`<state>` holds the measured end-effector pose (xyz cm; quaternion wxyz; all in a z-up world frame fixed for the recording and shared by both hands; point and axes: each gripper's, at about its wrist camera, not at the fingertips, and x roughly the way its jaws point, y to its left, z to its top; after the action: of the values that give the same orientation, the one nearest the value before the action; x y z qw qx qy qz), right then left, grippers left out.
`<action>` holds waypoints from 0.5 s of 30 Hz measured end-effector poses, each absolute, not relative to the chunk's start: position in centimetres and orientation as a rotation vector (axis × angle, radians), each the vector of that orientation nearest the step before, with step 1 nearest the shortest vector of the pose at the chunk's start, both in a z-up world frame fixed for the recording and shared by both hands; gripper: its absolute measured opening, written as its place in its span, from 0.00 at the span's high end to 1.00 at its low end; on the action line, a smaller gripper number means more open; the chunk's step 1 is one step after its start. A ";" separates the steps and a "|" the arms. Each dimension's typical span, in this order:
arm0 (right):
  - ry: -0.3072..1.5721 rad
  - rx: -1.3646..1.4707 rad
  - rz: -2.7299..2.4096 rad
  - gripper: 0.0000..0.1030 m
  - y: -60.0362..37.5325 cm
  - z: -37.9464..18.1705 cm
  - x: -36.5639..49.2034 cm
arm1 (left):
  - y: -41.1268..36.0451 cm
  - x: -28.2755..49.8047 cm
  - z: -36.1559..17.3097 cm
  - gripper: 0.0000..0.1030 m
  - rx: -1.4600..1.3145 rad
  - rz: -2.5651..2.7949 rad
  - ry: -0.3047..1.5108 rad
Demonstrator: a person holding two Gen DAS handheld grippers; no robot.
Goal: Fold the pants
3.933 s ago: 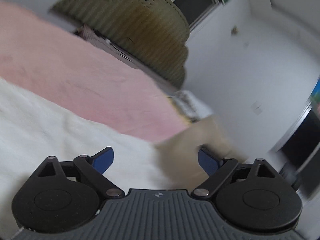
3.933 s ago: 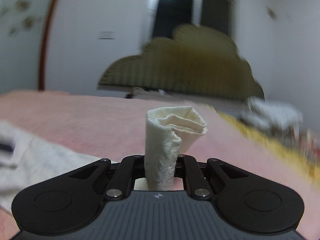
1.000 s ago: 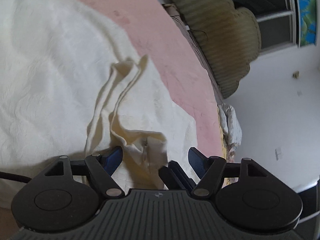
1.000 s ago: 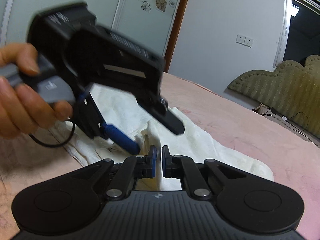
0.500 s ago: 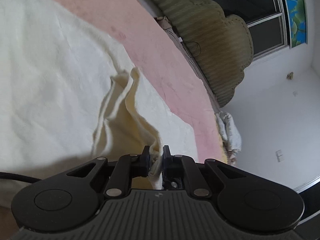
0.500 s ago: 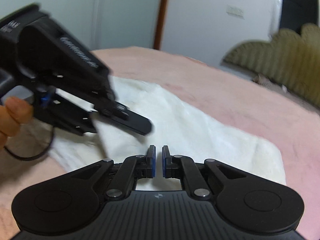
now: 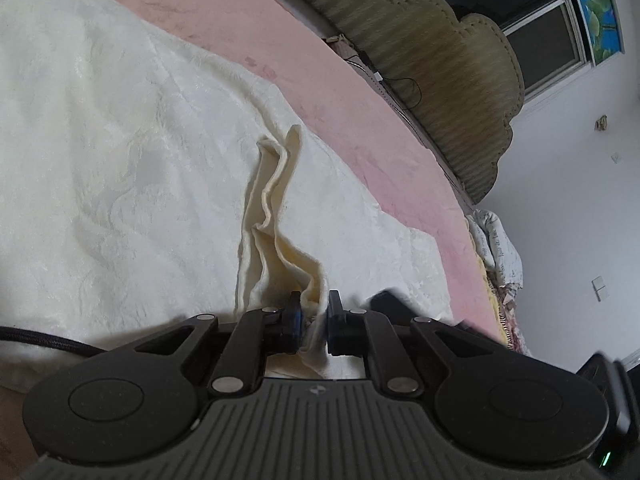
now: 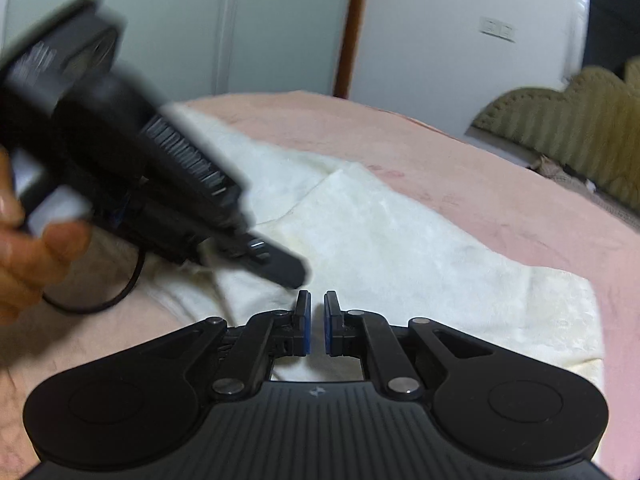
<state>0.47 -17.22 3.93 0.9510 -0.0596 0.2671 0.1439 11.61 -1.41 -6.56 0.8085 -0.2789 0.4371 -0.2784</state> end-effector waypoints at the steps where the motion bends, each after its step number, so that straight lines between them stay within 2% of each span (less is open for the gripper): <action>1: 0.539 -0.096 0.247 0.94 -18.4 4.3 0.6 | -1.5 11.5 -6.6 0.88 -0.590 -0.591 0.930; 6: 0.660 0.006 0.026 0.94 -26.0 3.1 1.0 | -1.8 11.1 -6.6 0.86 -0.544 -0.582 0.909; 9: 0.653 0.151 -0.022 0.94 -29.6 3.4 -0.8 | -2.2 10.9 -6.5 0.86 -0.512 -0.573 0.897; 15: 0.601 0.268 0.121 0.93 -28.6 5.8 1.4 | -2.4 10.2 -6.2 0.86 -0.485 -0.549 0.878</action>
<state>1.43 -28.60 5.80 0.9446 0.1317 0.2948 0.0593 10.22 -2.42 -6.16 0.8410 -0.2297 0.4152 -0.2598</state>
